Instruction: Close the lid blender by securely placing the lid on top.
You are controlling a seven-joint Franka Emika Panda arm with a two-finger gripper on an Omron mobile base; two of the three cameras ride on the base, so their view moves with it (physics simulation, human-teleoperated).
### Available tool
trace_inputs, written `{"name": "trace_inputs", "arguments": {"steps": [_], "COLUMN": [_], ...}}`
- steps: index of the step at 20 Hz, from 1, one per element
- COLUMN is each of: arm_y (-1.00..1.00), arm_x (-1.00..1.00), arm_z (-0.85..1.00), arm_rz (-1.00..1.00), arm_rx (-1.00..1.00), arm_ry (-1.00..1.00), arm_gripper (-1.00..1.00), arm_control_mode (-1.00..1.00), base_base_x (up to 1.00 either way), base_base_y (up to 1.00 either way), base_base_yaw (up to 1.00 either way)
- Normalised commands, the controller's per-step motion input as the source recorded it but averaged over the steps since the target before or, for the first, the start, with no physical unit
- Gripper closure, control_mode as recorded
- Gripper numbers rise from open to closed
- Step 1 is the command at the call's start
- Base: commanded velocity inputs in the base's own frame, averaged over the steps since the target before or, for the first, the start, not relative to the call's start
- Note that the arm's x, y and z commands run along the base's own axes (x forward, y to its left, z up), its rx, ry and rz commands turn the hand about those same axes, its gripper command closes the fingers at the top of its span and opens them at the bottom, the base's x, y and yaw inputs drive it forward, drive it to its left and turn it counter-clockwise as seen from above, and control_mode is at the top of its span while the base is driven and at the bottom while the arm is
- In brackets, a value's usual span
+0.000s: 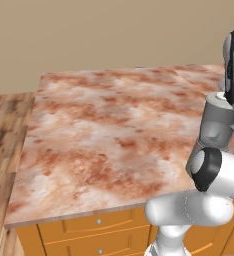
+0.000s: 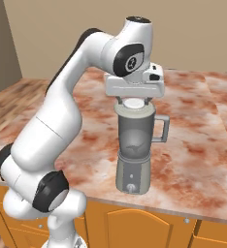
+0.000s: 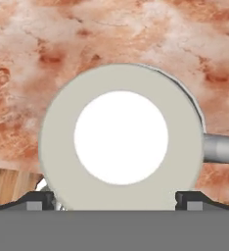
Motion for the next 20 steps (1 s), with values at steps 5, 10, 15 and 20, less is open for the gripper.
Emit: {"name": "trace_inputs", "arguments": {"steps": [5,10,15,20], "arm_y": [0.18,0.91,1.0,1.0], "arm_x": [-0.52,-0.36,-0.09,0.0], "arm_z": [0.19,0.01,0.01,0.0], "arm_rz": [0.0,0.0,0.0,0.0], "arm_rx": [0.0,0.0,-0.01,-0.04], "arm_ry": [-0.15,-0.03,0.0,0.0], "arm_gripper": [-1.0,-1.0,-1.0,-1.0], "arm_control_mode": [-1.0,-1.0,-1.0,-1.0], "base_base_x": [0.0,0.0,0.0,0.0], "base_base_y": [0.0,0.0,0.0,0.0], "base_base_yaw": [0.0,0.0,0.0,0.0]}}
